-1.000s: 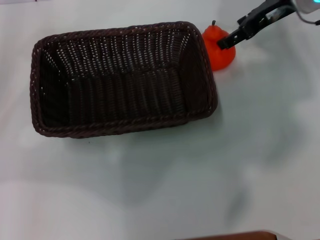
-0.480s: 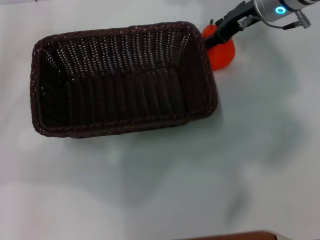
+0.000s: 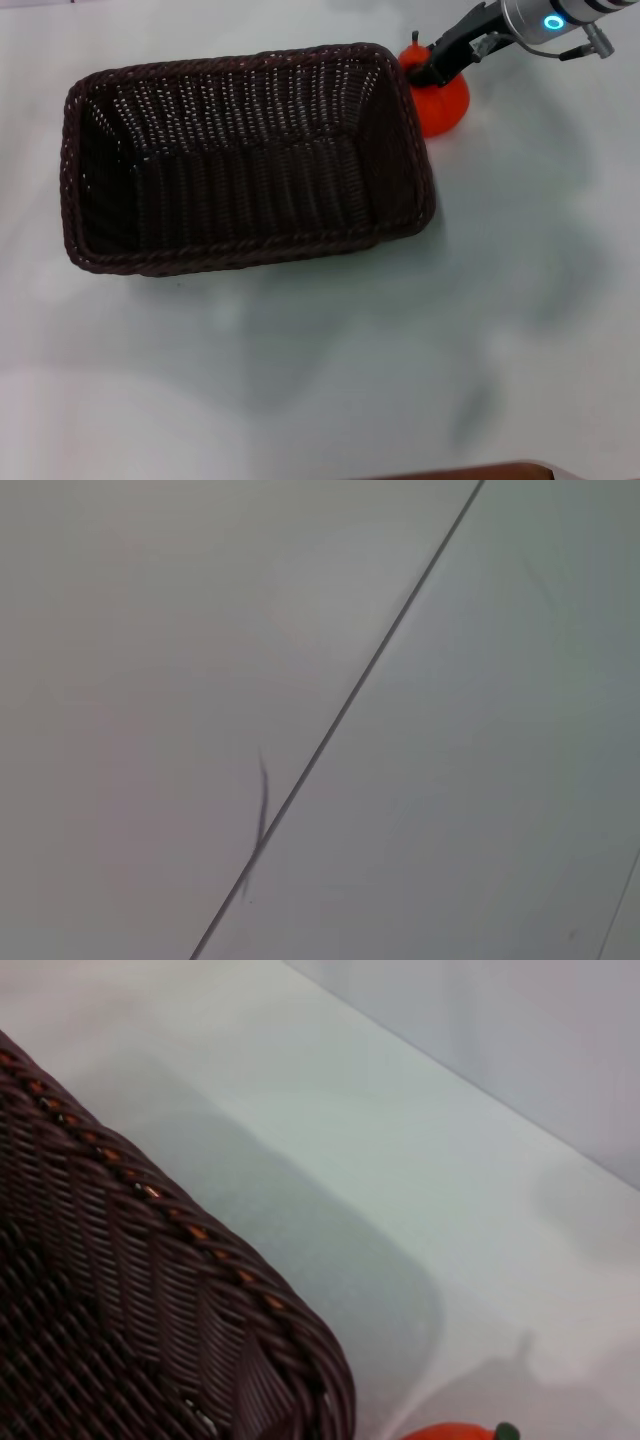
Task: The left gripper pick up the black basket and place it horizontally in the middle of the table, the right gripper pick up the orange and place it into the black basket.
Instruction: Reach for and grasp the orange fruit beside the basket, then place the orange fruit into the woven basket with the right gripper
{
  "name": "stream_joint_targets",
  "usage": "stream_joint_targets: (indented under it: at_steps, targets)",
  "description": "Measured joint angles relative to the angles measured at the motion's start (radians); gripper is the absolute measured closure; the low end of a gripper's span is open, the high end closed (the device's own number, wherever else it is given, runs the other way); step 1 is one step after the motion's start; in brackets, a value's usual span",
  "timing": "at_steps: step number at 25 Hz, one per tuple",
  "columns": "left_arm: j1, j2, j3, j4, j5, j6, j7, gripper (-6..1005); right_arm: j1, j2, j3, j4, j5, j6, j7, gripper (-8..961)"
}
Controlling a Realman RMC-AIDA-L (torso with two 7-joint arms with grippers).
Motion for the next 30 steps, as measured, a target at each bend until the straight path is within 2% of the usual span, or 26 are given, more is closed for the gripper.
stream_joint_targets:
  at_steps: [2,4,7,9,11,15,19,22,26,30]
  targets:
    - [0.002,0.001,0.0,-0.003,0.0,-0.001,-0.005,95,-0.006,0.0,0.009,0.0,0.0,-0.004,0.0,594]
    - [0.005,0.001,0.0,-0.005,0.0,-0.008,-0.007,95,-0.012,-0.001,0.043,0.006,0.002,-0.013,0.0,619]
    - [0.009,0.001,0.0,-0.006,0.0,-0.014,-0.008,94,-0.036,-0.001,0.151,0.037,0.025,-0.039,-0.003,657]
    - [0.011,0.001,0.0,-0.005,-0.001,-0.017,-0.008,94,-0.061,0.001,0.212,0.066,0.098,-0.049,-0.029,682]
    - [0.012,0.0,0.0,-0.003,-0.001,-0.021,-0.008,94,-0.096,0.002,0.256,0.092,0.239,-0.035,-0.101,704]
    - [0.014,-0.001,0.0,0.0,0.0,-0.025,-0.007,94,-0.166,-0.008,0.285,0.092,0.694,0.103,-0.372,743]
    - [0.014,-0.002,0.0,0.004,0.001,-0.026,-0.005,94,-0.164,0.001,0.275,0.059,0.955,0.292,-0.544,769]
    - [0.014,-0.002,0.0,0.015,0.001,-0.027,-0.004,94,-0.134,0.009,0.215,0.059,0.945,0.339,-0.556,779]
    - [0.013,-0.002,0.0,0.019,0.001,-0.027,-0.002,94,-0.114,0.026,0.141,0.058,0.892,0.33,-0.577,769]
    - [0.014,-0.002,0.0,0.02,0.0,-0.027,-0.003,95,-0.115,0.036,0.141,0.057,0.875,0.315,-0.586,615]
